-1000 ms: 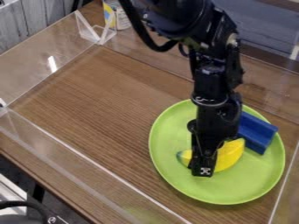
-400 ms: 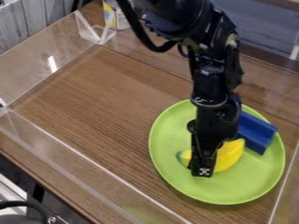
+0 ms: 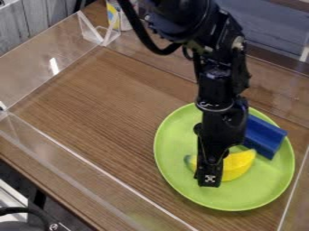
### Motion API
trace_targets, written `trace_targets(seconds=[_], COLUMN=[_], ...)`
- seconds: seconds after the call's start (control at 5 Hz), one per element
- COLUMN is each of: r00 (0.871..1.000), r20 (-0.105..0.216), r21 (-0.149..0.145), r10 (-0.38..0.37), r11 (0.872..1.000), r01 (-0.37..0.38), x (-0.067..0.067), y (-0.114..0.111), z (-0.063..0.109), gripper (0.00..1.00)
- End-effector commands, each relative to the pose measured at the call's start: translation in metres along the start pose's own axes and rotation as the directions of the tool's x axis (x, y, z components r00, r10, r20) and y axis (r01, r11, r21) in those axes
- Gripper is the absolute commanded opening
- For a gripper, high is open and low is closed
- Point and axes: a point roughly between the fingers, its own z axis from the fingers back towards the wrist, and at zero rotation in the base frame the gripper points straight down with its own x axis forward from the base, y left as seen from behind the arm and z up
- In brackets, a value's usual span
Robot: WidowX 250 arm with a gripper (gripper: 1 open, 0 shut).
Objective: Put the banana in the green plate
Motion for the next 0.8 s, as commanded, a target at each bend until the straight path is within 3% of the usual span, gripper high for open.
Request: trace_targets(seconds=[0.0, 0.6], r00=[1.000, 1.000], r20=[0.001, -0.008], r21=[0.010, 0.013], r10=[0.012, 0.016], r11=[1.000, 1.000], r01=[-0.012, -0.016], x=[-0.0038, -0.0043], y=[0.0032, 0.0091], z=[0.0032, -0.0025], gripper=[1.00, 1.00])
